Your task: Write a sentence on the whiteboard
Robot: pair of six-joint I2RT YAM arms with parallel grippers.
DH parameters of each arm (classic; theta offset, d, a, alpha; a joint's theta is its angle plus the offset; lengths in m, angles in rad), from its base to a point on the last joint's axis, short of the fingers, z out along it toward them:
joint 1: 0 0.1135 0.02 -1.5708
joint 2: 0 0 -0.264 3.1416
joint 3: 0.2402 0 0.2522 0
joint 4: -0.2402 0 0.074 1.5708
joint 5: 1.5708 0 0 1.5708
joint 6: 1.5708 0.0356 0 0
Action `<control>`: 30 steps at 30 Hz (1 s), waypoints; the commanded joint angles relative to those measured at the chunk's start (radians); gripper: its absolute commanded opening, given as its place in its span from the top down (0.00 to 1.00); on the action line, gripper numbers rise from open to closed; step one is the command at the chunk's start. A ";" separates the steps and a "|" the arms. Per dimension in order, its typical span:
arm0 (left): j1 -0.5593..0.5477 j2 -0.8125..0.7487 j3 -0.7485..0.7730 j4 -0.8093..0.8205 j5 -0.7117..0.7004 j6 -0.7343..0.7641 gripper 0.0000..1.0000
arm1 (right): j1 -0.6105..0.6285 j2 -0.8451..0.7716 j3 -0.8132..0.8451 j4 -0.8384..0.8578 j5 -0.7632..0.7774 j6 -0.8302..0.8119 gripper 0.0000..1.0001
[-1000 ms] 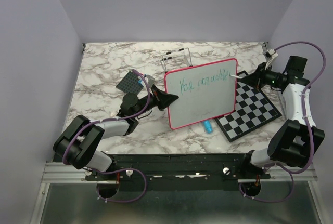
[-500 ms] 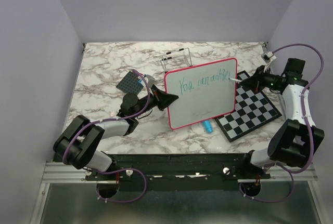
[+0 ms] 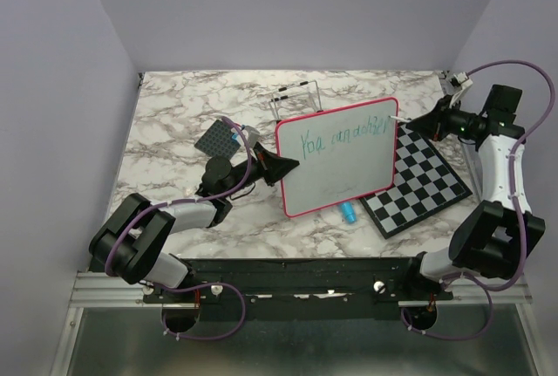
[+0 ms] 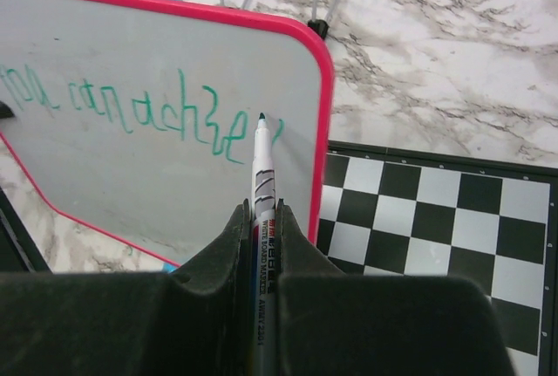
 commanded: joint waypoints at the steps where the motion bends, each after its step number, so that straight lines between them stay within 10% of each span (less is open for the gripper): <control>1: -0.005 0.022 -0.010 -0.083 0.016 0.122 1.00 | -0.010 -0.086 -0.008 -0.036 -0.126 -0.015 0.99; 30: -0.011 0.016 -0.022 -0.054 -0.020 0.086 1.00 | 0.042 -0.233 -0.146 -0.287 -0.215 -0.298 0.99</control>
